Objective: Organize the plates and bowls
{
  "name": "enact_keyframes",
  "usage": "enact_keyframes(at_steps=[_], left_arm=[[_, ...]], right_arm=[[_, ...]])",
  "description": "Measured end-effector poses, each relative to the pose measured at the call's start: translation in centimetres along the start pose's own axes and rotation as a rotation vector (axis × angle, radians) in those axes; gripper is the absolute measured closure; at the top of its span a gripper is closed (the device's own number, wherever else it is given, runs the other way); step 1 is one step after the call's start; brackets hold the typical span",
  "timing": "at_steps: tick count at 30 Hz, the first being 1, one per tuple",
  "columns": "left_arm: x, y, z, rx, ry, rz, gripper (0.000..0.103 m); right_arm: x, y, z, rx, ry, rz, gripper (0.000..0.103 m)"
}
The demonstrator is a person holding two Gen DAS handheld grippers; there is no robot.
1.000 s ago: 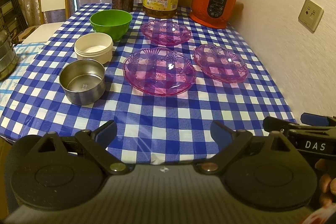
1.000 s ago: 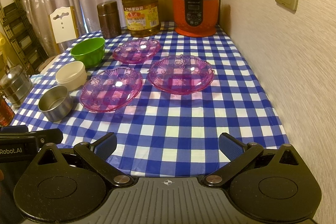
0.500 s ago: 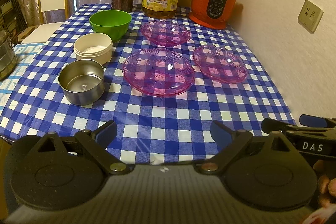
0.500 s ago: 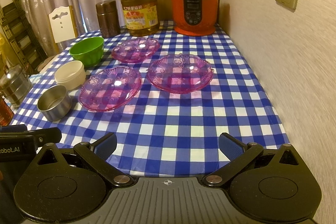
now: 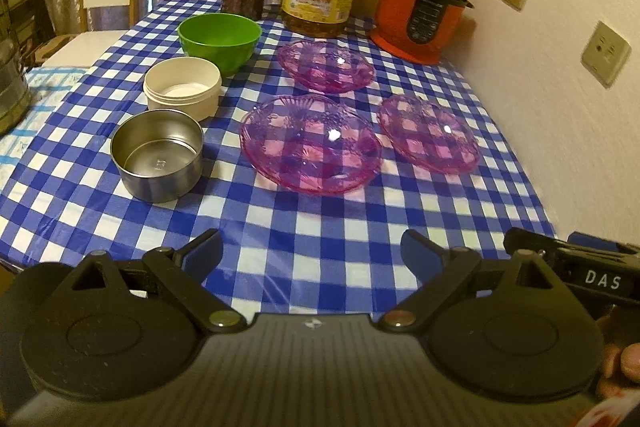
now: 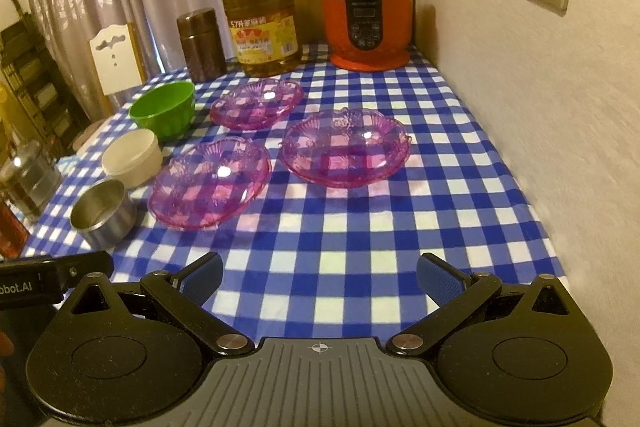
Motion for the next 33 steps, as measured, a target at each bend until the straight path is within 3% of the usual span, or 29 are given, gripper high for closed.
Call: enact_keyframes(at_steps=[12, 15, 22, 28, 33], left_arm=[[-6.5, 3.9, 4.4, 0.144, -0.005, -0.015, 0.011], [-8.4, 4.2, 5.4, 0.178, 0.000, -0.007, 0.012], [-12.0, 4.5, 7.0, 0.267, 0.002, -0.003, 0.018], [-14.2, 4.2, 7.8, 0.338, -0.002, -0.005, 0.032], [-15.7, 3.9, 8.6, 0.381, 0.010, -0.001, 0.053]], right_arm=[[-6.7, 3.5, 0.9, -0.138, 0.074, 0.021, 0.002], [-8.7, 3.8, 1.3, -0.155, 0.085, 0.040, 0.017], [-13.3, 4.0, 2.2, -0.193, 0.122, 0.088, 0.030], [-16.2, 4.0, 2.7, -0.210, 0.148, 0.114, 0.045], [-18.1, 4.0, 3.0, -0.230, 0.171, 0.133, 0.055]])
Point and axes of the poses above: each gripper's, at about its wrist camera, not at the fingertips, and x roughly against the way its jaws point, z to its left, y to its top, the point moved 10 cm from there along -x, roughly the way its jaws point, and after that the axes turned 2 degrees about -y, right-handed, at the moved point
